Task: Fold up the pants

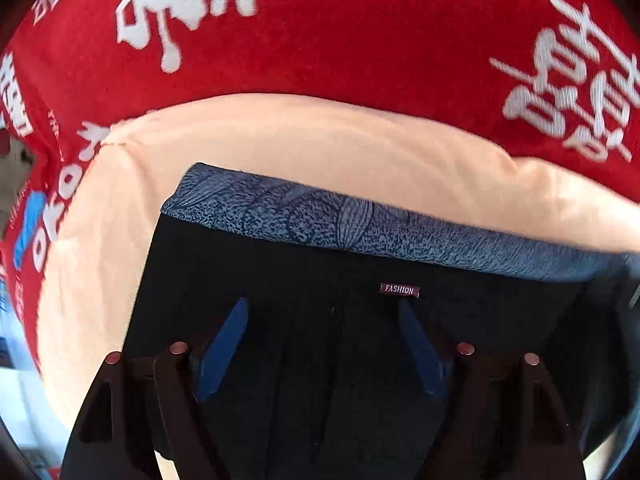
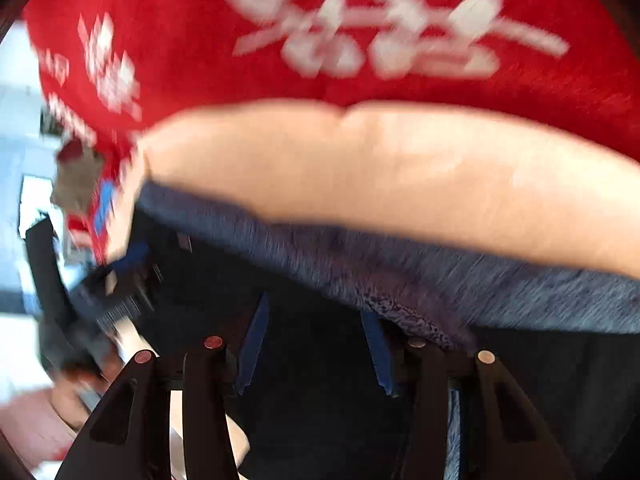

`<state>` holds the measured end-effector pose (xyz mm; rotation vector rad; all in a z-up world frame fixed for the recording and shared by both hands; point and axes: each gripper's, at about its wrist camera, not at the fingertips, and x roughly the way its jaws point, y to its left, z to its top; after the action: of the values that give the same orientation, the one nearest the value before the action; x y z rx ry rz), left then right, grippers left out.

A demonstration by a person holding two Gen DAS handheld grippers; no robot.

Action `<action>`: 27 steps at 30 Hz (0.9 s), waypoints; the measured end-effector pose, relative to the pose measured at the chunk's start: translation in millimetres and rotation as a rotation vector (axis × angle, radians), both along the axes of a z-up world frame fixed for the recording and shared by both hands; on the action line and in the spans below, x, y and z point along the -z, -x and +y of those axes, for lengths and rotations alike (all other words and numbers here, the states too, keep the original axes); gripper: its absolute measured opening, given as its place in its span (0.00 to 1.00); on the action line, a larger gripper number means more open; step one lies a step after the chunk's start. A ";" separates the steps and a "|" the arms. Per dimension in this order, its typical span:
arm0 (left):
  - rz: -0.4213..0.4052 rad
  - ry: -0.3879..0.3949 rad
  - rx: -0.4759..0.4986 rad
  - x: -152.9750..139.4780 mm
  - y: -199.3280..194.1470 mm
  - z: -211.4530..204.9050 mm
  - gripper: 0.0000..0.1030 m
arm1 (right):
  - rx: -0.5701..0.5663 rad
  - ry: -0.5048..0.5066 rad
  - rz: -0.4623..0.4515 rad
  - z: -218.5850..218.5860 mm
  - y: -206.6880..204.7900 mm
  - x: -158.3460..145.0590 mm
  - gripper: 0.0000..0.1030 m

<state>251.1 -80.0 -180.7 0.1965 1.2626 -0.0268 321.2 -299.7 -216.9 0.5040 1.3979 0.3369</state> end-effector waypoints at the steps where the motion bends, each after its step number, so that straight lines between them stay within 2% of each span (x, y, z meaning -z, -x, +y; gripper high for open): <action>1: 0.015 -0.003 -0.002 -1.9 0.8 -1.3 0.76 | 0.043 -0.025 -0.005 -10.1 -1.7 -4.4 0.50; 3: 0.048 0.000 -0.002 -7.1 5.3 -4.3 0.76 | 0.104 -0.061 -0.008 -23.9 2.3 -12.7 0.50; 5: 0.059 0.001 0.019 -17.2 16.6 -11.5 0.76 | 0.120 -0.055 -0.030 -33.3 14.5 -25.0 0.51; 8: 0.075 0.012 0.097 -32.0 42.0 -34.8 0.76 | 0.153 -0.061 -0.056 -59.7 47.7 -45.5 0.54; 11: 0.112 0.046 0.186 -38.8 69.0 -62.3 0.76 | 0.214 -0.080 -0.034 -90.6 92.7 -58.0 0.55; 15: 0.164 0.098 0.315 -42.7 106.9 -105.4 0.76 | 0.339 -0.064 -0.004 -119.1 163.7 -72.1 0.56; 22: 0.235 0.226 0.547 -41.3 169.1 -186.6 0.76 | 0.622 0.019 0.083 -160.1 326.2 -81.4 0.56; 27: 0.288 0.310 0.613 -42.1 205.3 -232.0 0.76 | 0.817 0.099 0.153 -170.6 433.2 -70.1 0.56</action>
<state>45.7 -312.0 -138.5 0.3117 1.4225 -0.7970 -112.0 -470.3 -146.8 0.9777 1.2304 -0.4370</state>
